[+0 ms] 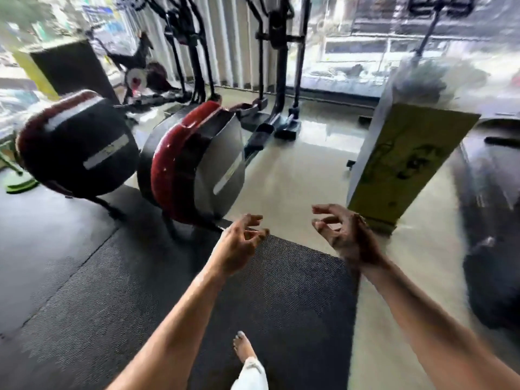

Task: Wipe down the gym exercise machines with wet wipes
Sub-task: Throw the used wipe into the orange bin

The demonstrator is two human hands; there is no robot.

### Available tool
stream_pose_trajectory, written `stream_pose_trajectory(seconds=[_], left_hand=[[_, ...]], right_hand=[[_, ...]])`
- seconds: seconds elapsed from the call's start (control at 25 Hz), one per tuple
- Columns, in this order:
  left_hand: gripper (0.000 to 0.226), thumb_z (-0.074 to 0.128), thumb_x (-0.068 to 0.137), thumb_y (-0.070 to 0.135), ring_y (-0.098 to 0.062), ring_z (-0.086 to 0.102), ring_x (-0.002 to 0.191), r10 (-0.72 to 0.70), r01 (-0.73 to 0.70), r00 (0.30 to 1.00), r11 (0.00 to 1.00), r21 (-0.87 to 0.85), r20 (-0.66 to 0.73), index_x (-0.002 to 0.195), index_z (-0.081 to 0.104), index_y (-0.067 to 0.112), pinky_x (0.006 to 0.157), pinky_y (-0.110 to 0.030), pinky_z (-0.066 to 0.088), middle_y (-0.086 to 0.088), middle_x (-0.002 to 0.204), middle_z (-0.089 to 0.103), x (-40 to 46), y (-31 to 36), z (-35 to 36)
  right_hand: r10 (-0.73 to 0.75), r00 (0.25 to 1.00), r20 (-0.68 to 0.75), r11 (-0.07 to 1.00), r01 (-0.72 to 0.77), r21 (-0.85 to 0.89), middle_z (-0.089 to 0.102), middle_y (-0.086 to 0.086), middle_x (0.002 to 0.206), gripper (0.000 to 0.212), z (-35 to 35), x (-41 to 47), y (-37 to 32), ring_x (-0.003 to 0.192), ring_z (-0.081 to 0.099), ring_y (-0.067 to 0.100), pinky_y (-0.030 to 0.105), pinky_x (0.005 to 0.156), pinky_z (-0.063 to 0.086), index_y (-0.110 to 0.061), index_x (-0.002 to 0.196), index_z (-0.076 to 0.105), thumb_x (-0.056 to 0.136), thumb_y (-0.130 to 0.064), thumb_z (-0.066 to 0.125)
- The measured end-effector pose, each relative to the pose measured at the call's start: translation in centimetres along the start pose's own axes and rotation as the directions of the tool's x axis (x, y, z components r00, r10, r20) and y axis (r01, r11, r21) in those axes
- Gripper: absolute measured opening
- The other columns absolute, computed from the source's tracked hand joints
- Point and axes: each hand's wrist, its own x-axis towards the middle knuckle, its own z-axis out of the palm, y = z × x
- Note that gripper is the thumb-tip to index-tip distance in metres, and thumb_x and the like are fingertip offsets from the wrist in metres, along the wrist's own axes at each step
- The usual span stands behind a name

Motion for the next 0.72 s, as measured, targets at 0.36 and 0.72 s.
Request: stream_pose_trajectory(seconds=[0.36,0.72], left_hand=[[0.032,0.067,0.100,0.034,0.017,0.064,0.091,0.084,-0.077,0.972,0.996,-0.042,0.220,0.132,0.063,0.028,0.073,-0.006,0.050,0.011,0.128,0.069,21.5,3.9,9.4],[0.032,0.065,0.101,0.040,0.013,0.063,0.098,0.299,-0.259,0.877,0.953,-0.154,0.375,0.131,0.063,0.030,0.079,-0.018,0.057,0.013,0.129,0.067,39.1,15.1,18.1]], right_hand=[[0.158,0.974,-0.162,0.983,-0.171,-0.068,0.070,-0.010,0.112,0.027,-9.4,12.9,7.6,0.090,0.064,-0.015,0.010,0.077,0.052,-0.018,0.122,0.070,0.095,-0.020,0.071],[0.216,0.911,-0.351,0.956,-0.271,-0.116,0.069,-0.017,0.120,0.037,-19.9,22.8,13.4,0.100,0.065,-0.009,0.012,0.076,0.054,-0.026,0.124,0.070,0.092,-0.044,0.066]])
